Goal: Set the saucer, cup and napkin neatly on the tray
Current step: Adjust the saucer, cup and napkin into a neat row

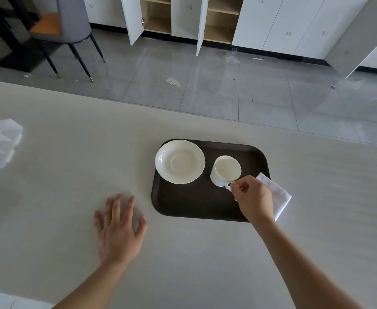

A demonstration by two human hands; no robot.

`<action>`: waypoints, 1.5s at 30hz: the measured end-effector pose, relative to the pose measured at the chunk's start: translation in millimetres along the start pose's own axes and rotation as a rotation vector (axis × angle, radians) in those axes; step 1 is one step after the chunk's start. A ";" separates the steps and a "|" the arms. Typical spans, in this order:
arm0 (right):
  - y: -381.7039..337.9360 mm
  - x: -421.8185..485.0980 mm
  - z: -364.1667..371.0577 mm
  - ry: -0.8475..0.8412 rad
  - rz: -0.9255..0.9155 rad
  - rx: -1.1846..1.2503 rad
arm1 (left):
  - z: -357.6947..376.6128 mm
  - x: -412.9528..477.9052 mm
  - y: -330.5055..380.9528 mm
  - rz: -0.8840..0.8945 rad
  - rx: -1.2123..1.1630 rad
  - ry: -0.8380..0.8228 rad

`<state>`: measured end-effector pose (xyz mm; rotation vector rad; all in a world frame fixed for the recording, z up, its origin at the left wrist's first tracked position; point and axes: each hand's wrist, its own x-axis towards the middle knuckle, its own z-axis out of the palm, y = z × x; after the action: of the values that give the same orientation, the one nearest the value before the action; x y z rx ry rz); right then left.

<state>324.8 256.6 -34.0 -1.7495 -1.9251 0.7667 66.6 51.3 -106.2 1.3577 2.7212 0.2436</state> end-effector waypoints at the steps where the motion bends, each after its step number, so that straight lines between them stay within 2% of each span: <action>1: -2.8 1.4 1.6 0.002 0.001 0.003 | 0.3 0.2 -0.6 -0.001 0.004 -0.005; 7: -19.1 11.7 13.7 0.041 0.038 0.017 | 1.4 1.2 -0.5 -0.009 0.002 -0.012; 27: -44.8 -2.7 43.0 0.120 0.223 0.301 | 6.1 1.7 -3.0 0.002 0.021 0.011; 45: -45.4 -3.8 47.9 0.144 0.264 0.380 | 6.5 2.0 -3.1 -0.005 0.019 0.004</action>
<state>260.0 244.9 -40.4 -1.7764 -1.3631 0.9938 63.9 51.7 -113.2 1.3569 2.7367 0.2202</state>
